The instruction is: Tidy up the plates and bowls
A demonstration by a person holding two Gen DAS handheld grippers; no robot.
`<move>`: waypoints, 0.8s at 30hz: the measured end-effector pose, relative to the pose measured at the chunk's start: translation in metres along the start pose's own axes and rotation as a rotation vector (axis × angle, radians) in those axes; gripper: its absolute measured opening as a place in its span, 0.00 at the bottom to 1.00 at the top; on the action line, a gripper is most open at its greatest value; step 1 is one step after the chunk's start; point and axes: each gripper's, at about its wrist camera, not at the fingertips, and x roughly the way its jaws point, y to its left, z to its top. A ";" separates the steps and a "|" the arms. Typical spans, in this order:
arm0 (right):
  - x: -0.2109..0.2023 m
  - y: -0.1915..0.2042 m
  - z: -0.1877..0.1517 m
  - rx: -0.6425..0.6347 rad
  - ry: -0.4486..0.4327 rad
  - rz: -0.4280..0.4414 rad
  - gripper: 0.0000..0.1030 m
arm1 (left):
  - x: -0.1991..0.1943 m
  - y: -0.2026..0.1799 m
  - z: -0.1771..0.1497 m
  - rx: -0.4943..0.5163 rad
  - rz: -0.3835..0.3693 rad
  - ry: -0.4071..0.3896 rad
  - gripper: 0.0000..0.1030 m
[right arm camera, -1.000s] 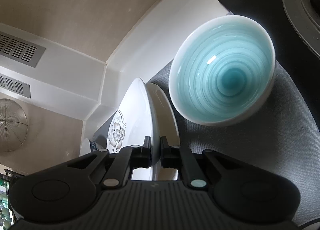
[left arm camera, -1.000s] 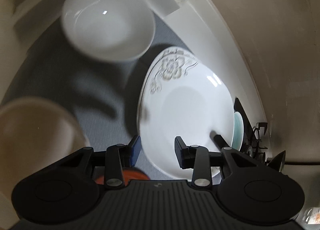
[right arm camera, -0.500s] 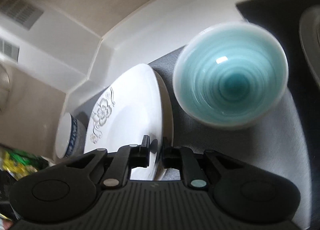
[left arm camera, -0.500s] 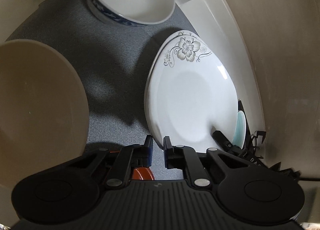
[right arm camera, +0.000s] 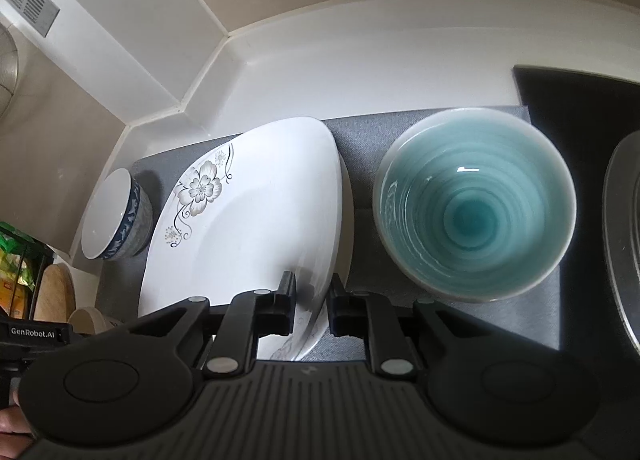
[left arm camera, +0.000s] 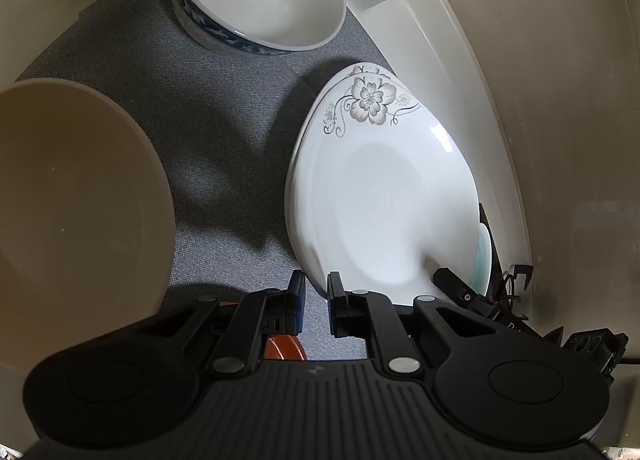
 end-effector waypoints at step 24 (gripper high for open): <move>0.005 -0.019 -0.004 0.136 0.081 -0.008 0.19 | 0.011 -0.006 0.000 0.029 0.000 0.013 0.11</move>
